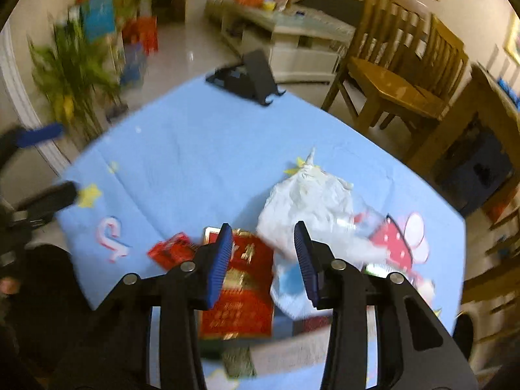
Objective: Collect trash
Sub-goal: 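Grasp the tissue with the right tool while the left tool grasps the red wrapper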
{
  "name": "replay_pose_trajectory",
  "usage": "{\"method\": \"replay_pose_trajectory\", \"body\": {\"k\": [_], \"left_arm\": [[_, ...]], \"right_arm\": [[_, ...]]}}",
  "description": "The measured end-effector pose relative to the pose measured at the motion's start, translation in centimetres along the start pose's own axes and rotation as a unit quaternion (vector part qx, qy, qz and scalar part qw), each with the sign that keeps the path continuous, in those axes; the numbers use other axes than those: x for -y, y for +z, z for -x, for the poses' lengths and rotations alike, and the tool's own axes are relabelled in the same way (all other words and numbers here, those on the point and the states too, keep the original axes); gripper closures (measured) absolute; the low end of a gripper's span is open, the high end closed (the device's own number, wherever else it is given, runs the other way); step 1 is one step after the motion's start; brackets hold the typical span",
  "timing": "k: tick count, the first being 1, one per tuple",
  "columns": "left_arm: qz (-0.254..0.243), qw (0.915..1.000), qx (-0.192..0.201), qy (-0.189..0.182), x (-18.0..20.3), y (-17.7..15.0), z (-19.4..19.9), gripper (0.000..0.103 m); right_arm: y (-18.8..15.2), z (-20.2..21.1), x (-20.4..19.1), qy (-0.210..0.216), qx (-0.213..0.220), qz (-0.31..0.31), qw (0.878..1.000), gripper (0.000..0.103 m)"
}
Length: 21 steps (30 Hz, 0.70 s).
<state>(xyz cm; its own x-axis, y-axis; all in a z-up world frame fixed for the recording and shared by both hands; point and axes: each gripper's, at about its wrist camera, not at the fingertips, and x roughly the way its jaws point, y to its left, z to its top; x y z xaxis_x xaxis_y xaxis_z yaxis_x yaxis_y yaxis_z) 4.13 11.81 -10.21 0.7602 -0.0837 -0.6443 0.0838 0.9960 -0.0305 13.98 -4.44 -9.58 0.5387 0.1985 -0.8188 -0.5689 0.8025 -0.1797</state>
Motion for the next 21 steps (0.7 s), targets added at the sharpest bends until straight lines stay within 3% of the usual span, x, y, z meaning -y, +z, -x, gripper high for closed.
{"method": "replay_pose_trajectory", "body": {"k": [1, 5, 7, 8, 10, 11, 12, 13, 15, 17, 18, 21], "left_arm": [[0.001, 1.0, 0.0, -0.002, -0.2, -0.2, 0.0, 0.006], [0.012, 0.9998, 0.0, -0.013, -1.4, -0.7, -0.2, 0.006], [0.016, 0.9998, 0.003, -0.012, -1.9, -0.8, -0.1, 0.006], [0.017, 0.9998, 0.003, -0.011, -2.1, -0.8, -0.1, 0.006], [0.018, 0.9998, 0.0, -0.01, -2.5, -0.8, -0.3, 0.006], [0.019, 0.9998, -0.001, -0.01, -2.7, -0.9, -0.4, 0.006], [0.021, 0.9997, -0.001, -0.011, -2.9, -0.9, -0.4, 0.006], [0.023, 0.9997, -0.001, -0.012, -3.1, -0.9, -0.4, 0.006], [0.027, 0.9995, -0.004, -0.013, -3.3, -0.9, -0.5, 0.006], [0.028, 0.9994, -0.003, -0.019, -3.2, -0.7, -0.6, 0.006], [0.027, 0.9994, -0.003, -0.022, -3.1, -0.6, -0.6, 0.006], [0.022, 0.999, -0.012, -0.037, -2.4, -0.3, -1.0, 0.006]], "right_arm": [[0.4, -1.1, -0.2, -0.011, -0.009, 0.011, 1.0, 0.061], [2.5, -4.8, -0.2, -0.069, -0.046, 0.029, 0.996, 0.03], [3.0, -7.4, 0.1, -0.094, -0.086, 0.031, 0.991, 0.028], [3.2, -8.4, 0.1, -0.099, -0.1, 0.032, 0.99, 0.03], [3.4, -10.0, 0.9, -0.096, -0.132, 0.009, 0.987, 0.056], [3.4, -10.1, 1.9, -0.077, -0.137, -0.022, 0.987, 0.096], [3.2, -10.0, 3.1, -0.049, -0.14, -0.061, 0.987, 0.102], [3.1, -9.8, 4.2, -0.02, -0.14, -0.091, 0.986, 0.102], [3.0, -8.8, 5.7, -0.005, -0.122, -0.118, 0.985, 0.102], [2.9, -6.1, 7.4, 0.033, -0.071, -0.161, 0.984, 0.102], [2.6, -4.0, 8.8, 0.067, -0.035, -0.192, 0.979, 0.102], [1.2, 0.0, 10.9, 0.113, 0.018, -0.232, 0.966, 0.102]]}}
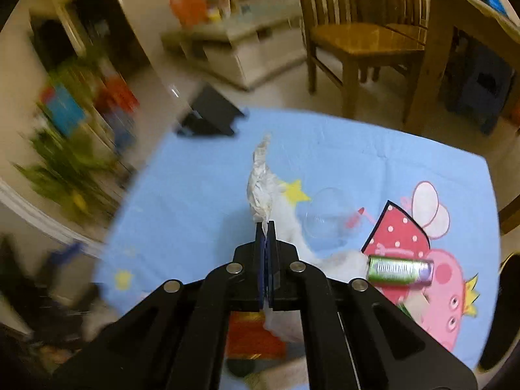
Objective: Collect trash
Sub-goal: 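Grasp the tissue with the right tool while the left tool grasps the red wrapper, then carry tissue and red wrapper to the bin and release both inside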
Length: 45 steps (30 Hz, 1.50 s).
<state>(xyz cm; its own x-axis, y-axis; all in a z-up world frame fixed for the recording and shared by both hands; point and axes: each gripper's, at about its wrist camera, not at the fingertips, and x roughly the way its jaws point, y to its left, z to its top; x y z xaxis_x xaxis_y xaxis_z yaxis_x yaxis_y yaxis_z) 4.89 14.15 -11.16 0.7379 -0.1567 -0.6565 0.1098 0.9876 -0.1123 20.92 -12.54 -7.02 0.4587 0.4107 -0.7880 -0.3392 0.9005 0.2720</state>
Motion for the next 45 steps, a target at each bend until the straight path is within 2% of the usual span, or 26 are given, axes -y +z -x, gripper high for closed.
{"method": "replay_pose_trajectory", "body": {"k": [3, 6, 9, 13, 15, 18, 21, 23, 25, 26, 27, 28, 29, 30, 32, 34, 39, 42, 45], "left_arm": [[-0.001, 0.9998, -0.008, -0.019, 0.7, 0.2, -0.3, 0.006], [-0.014, 0.9991, -0.021, -0.035, 1.9, 0.2, -0.9, 0.006], [-0.034, 0.9982, -0.034, -0.034, 3.2, 0.1, -1.5, 0.006], [-0.061, 0.9936, -0.058, -0.075, 5.2, 0.2, -2.5, 0.006], [-0.093, 0.9872, -0.084, -0.099, 6.7, 0.1, -3.7, 0.006], [-0.145, 0.9761, -0.124, -0.104, 9.1, -0.2, -5.6, 0.006], [-0.183, 0.9724, -0.125, -0.073, 10.5, -0.1, -7.5, 0.006], [-0.196, 0.9679, -0.139, -0.072, 10.9, -0.2, -9.0, 0.008], [-0.232, 0.9583, -0.148, -0.075, 11.6, -0.6, -10.0, 0.013], [-0.267, 0.9494, -0.15, -0.072, 12.0, -1.2, -10.4, 0.024], [-0.288, 0.9433, -0.146, -0.076, 12.3, -1.5, -10.5, 0.029], [-0.292, 0.9422, -0.139, -0.088, 12.2, -1.4, -10.2, 0.044], [-0.276, 0.9392, -0.158, -0.13, 11.7, -1.1, -10.2, 0.068], [-0.267, 0.943, -0.157, -0.12, 11.4, -0.8, -10.2, 0.076], [-0.254, 0.9518, -0.152, -0.08, 10.6, -0.8, -9.9, 0.076], [-0.233, 0.9606, -0.139, -0.061, 9.6, -1.0, -9.1, 0.076], [-0.126, 0.9853, -0.114, -0.022, 5.8, -0.5, -5.3, 0.076], [-0.098, 0.9918, -0.08, -0.019, 5.7, 0.7, -2.3, 0.076], [-0.103, 0.993, -0.056, -0.014, 7.5, 1.8, -0.3, 0.076]], "right_arm": [[-1.6, 4.4, 2.4, 0.07, 0.042, -0.046, 0.996, 0.102], [-3.9, 7.2, 5.0, 0.15, 0.07, -0.091, 0.982, 0.102], [-6.6, 9.2, 7.7, 0.186, 0.081, -0.132, 0.97, 0.102], [-10.1, 11.2, 9.8, 0.184, 0.091, -0.15, 0.967, 0.102], [-11.5, 12.0, 9.9, 0.184, 0.096, -0.152, 0.966, 0.102], [-13.0, 13.3, 10.0, 0.176, 0.108, -0.149, 0.967, 0.102], [-14.2, 14.4, 9.9, 0.179, 0.122, -0.146, 0.965, 0.101], [-14.6, 14.8, 10.0, 0.179, 0.129, -0.148, 0.964, 0.101], [-15.0, 15.1, 10.4, 0.182, 0.132, -0.152, 0.962, 0.101], [-14.9, 15.0, 10.1, 0.18, 0.133, -0.154, 0.962, 0.101], [-14.7, 14.9, 10.2, 0.179, 0.133, -0.155, 0.962, 0.101], [-14.8, 14.9, 10.4, 0.179, 0.134, -0.157, 0.962, 0.101], [-14.7, 14.8, 10.4, 0.18, 0.135, -0.159, 0.961, 0.101], [-14.8, 14.8, 10.5, 0.182, 0.136, -0.163, 0.96, 0.101], [-14.9, 14.6, 10.8, 0.186, 0.138, -0.17, 0.958, 0.1], [-15.1, 14.5, 11.1, 0.19, 0.141, -0.176, 0.955, 0.1], [-15.1, 14.7, 11.5, 0.193, 0.148, -0.179, 0.953, 0.1], [-14.9, 15.5, 11.9, 0.193, 0.165, -0.175, 0.951, 0.1], [-14.7, 15.8, 12.9, 0.192, 0.169, -0.178, 0.95, 0.1]]}}
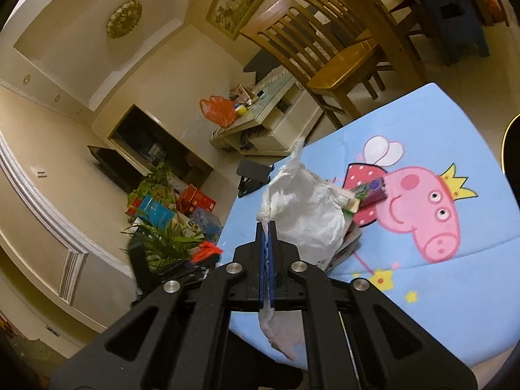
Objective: Collect trash
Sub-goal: 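Carry tissue and red wrapper to the bin and release both inside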
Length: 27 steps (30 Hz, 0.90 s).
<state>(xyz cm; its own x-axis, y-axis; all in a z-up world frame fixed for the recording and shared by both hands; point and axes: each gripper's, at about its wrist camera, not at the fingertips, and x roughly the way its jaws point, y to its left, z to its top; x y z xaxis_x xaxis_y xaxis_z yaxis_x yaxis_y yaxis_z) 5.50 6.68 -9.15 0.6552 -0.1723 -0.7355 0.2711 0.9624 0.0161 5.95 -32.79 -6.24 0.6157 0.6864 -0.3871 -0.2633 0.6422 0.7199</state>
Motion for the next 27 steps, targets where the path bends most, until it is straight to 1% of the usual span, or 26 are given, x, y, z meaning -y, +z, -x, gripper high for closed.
{"method": "replay_pose_trajectory", "body": {"k": [2, 3, 5, 8, 11, 13, 15, 17, 18, 20, 21, 22, 24, 25, 26, 27], "left_arm": [[-0.011, 0.9998, 0.013, 0.01, 1.7, 1.0, 0.8, 0.076], [-0.016, 0.9997, 0.019, 0.007, 2.5, 1.5, 1.1, 0.076], [-0.028, 0.9992, 0.029, -0.008, 4.8, 2.5, 1.4, 0.076], [-0.054, 0.9974, 0.033, -0.034, 8.3, 3.6, 1.5, 0.075], [-0.083, 0.9949, 0.038, -0.044, 11.9, 4.5, 1.1, 0.075], [-0.093, 0.9935, 0.037, -0.054, 13.7, 4.9, 0.7, 0.075], [-0.103, 0.9923, 0.037, -0.058, 15.4, 5.2, 0.2, 0.075], [-0.115, 0.991, 0.034, -0.059, 17.0, 5.2, -0.2, 0.075], [-0.121, 0.9904, 0.031, -0.059, 17.7, 5.2, -0.4, 0.075], [-0.132, 0.989, 0.027, -0.062, 18.9, 5.4, -1.0, 0.075], [-0.138, 0.988, 0.028, -0.063, 19.7, 5.5, -1.1, 0.075], [-0.144, 0.9869, 0.029, -0.066, 20.4, 5.7, -1.3, 0.075], [-0.153, 0.9853, 0.028, -0.07, 21.7, 6.0, -1.7, 0.075], [-0.16, 0.984, 0.028, -0.072, 22.6, 6.3, -1.9, 0.075], [-0.165, 0.9831, 0.029, -0.073, 23.4, 6.3, -2.0, 0.075], [-0.172, 0.9817, 0.03, -0.075, 24.3, 6.5, -2.3, 0.075]], "right_arm": [[-0.2, 0.1, 1.1, 0.001, -0.004, -0.012, 1.0, 0.1], [-0.3, 0.3, 1.6, 0.001, -0.004, -0.016, 1.0, 0.1], [-0.6, 1.0, 2.6, -0.002, 0.0, -0.023, 1.0, 0.1], [0.1, 2.9, 3.7, -0.012, 0.021, -0.026, 0.999, 0.1], [1.4, 5.1, 4.9, -0.03, 0.05, -0.026, 0.998, 0.1], [2.4, 6.1, 6.1, -0.041, 0.064, -0.032, 0.997, 0.101], [3.0, 6.6, 7.4, -0.065, 0.073, -0.036, 0.995, 0.101], [4.3, 7.3, 9.4, -0.089, 0.085, -0.047, 0.991, 0.101], [5.0, 8.0, 10.1, -0.107, 0.097, -0.049, 0.988, 0.101], [6.3, 9.9, 11.0, -0.174, 0.131, -0.034, 0.975, 0.101], [6.7, 10.7, 11.2, -0.209, 0.144, -0.024, 0.967, 0.101], [7.2, 11.5, 11.8, -0.254, 0.157, -0.014, 0.954, 0.101], [7.5, 11.9, 13.9, -0.284, 0.158, -0.025, 0.945, 0.101], [7.6, 11.6, 15.5, -0.3, 0.149, -0.034, 0.942, 0.101], [7.6, 11.3, 16.7, -0.315, 0.139, -0.04, 0.938, 0.098], [7.5, 10.9, 18.2, -0.337, 0.128, -0.05, 0.931, 0.093]]}}
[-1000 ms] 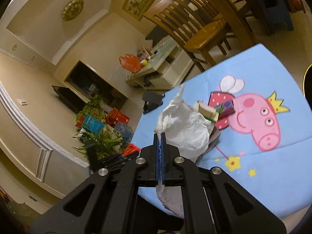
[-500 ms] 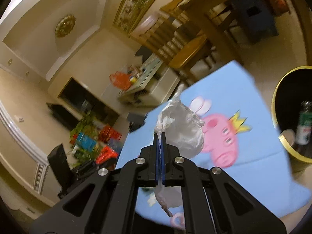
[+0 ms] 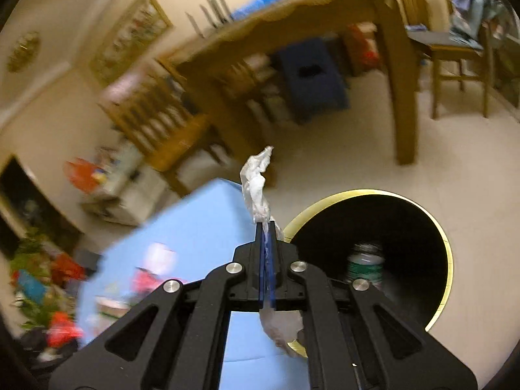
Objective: Collect trash
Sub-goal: 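Carry tissue and red wrapper to the bin and release both inside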
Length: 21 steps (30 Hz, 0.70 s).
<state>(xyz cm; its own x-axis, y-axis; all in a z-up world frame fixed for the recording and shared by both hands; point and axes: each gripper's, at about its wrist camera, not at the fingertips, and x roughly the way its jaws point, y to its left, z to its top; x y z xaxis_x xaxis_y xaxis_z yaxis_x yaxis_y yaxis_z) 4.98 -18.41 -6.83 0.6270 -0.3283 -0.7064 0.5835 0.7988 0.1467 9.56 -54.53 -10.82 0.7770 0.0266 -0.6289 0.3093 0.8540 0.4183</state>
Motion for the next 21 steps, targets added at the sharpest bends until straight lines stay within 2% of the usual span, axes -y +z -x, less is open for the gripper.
{"method": "replay_pose_trajectory", "body": {"k": [1, 2, 3, 5, 8, 9, 13, 15, 17, 19, 20, 21], "left_arm": [[-0.006, 1.0, 0.001, -0.001, 0.8, 0.4, -0.3, 0.075], [-0.011, 0.9999, 0.001, -0.003, 1.2, 0.7, -0.6, 0.075], [-0.015, 0.9999, 0.002, -0.007, 1.7, 1.1, -1.0, 0.075], [-0.023, 0.9997, 0.005, -0.01, 2.9, 1.8, -1.8, 0.075], [-0.035, 0.9991, 0.006, -0.023, 4.8, 3.1, -3.3, 0.075], [-0.04, 0.9988, 0.006, -0.028, 5.6, 3.6, -3.9, 0.075], [-0.059, 0.9971, 0.003, -0.047, 9.2, 6.5, -6.9, 0.075], [-0.064, 0.9958, -0.002, -0.065, 10.8, 8.1, -8.8, 0.075], [-0.068, 0.9942, -0.011, -0.082, 12.4, 9.5, -10.7, 0.072], [-0.072, 0.9941, -0.021, -0.078, 14.0, 10.7, -12.6, 0.06], [-0.074, 0.9948, -0.022, -0.067, 14.7, 11.1, -13.4, 0.033], [-0.072, 0.9957, -0.015, -0.056, 15.2, 11.4, -13.7, 0.012]], "right_arm": [[-0.5, -1.4, 1.3, -0.027, -0.016, -0.009, 0.999, 0.087], [-1.0, -2.3, 2.1, -0.04, -0.029, -0.018, 0.999, 0.064], [-1.2, -2.7, 2.9, -0.045, -0.035, -0.027, 0.998, 0.047], [-1.2, -2.2, 4.1, -0.045, -0.025, -0.042, 0.998, 0.041], [-1.0, 0.5, 5.1, -0.064, 0.025, -0.067, 0.995, 0.02], [-1.0, 1.6, 5.6, -0.068, 0.046, -0.077, 0.994, 0.016], [-0.3, 5.9, 7.8, -0.068, 0.12, -0.124, 0.983, 0.013], [-0.4, 8.7, 8.9, -0.077, 0.162, -0.154, 0.972, 0.008], [-0.6, 10.3, 9.9, -0.077, 0.188, -0.17, 0.964, 0.008], [-0.6, 11.2, 10.7, -0.078, 0.199, -0.175, 0.961, 0.008], [-0.6, 11.4, 11.0, -0.08, 0.202, -0.176, 0.96, 0.008], [-0.5, 11.5, 11.2, -0.08, 0.202, -0.176, 0.96, 0.008]]}}
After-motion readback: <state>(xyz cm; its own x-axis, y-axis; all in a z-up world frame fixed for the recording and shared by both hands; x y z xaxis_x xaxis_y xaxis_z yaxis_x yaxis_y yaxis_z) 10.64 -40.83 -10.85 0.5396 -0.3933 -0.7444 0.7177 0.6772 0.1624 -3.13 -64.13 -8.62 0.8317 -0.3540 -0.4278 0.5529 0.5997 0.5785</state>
